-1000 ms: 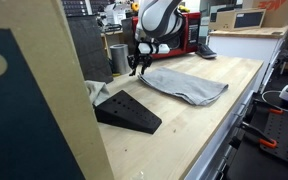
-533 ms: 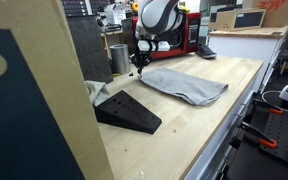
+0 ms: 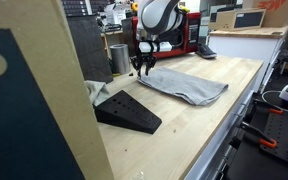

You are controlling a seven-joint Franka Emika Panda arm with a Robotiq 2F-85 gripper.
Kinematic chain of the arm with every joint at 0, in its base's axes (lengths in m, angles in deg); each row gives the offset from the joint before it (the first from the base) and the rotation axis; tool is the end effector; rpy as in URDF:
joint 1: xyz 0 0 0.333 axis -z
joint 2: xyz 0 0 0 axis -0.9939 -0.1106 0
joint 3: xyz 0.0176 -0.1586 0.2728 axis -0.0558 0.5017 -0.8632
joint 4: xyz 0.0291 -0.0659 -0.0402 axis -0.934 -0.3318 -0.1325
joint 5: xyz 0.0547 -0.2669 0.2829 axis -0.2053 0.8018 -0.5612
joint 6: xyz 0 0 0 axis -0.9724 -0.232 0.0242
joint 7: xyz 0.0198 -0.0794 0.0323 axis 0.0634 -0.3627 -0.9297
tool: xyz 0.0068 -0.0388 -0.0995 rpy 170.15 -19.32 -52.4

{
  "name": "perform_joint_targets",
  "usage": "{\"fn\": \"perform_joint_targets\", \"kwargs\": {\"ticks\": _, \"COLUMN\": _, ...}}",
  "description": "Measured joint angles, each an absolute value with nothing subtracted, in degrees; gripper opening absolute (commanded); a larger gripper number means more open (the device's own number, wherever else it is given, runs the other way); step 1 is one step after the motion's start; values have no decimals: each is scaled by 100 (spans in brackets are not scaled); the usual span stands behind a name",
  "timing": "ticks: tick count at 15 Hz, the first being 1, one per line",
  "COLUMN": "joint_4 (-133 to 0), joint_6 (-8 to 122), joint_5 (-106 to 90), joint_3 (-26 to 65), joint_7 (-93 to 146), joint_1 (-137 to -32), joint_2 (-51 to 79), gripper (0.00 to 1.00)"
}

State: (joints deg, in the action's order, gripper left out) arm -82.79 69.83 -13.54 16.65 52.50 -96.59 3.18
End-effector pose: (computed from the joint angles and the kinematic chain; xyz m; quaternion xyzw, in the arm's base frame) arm 0.6377 0.1301 0.2699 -0.9791 0.1782 -0.0884 0.0432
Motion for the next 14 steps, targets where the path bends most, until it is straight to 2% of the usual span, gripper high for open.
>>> {"fn": "perform_joint_targets", "kwargs": {"ticks": 3, "joint_4": -8279, "joint_6": 6964, "joint_5": -1351, "joint_3": 1665, "joint_7": 5256, "joint_1": -9669, "joint_2": 318, "gripper": 0}}
{"fn": "perform_joint_targets", "kwargs": {"ticks": 14, "joint_4": -8345, "joint_6": 6924, "joint_5": -1356, "joint_3": 1605, "joint_7": 4509, "joint_1": -9496, "joint_2": 558, "gripper": 1}}
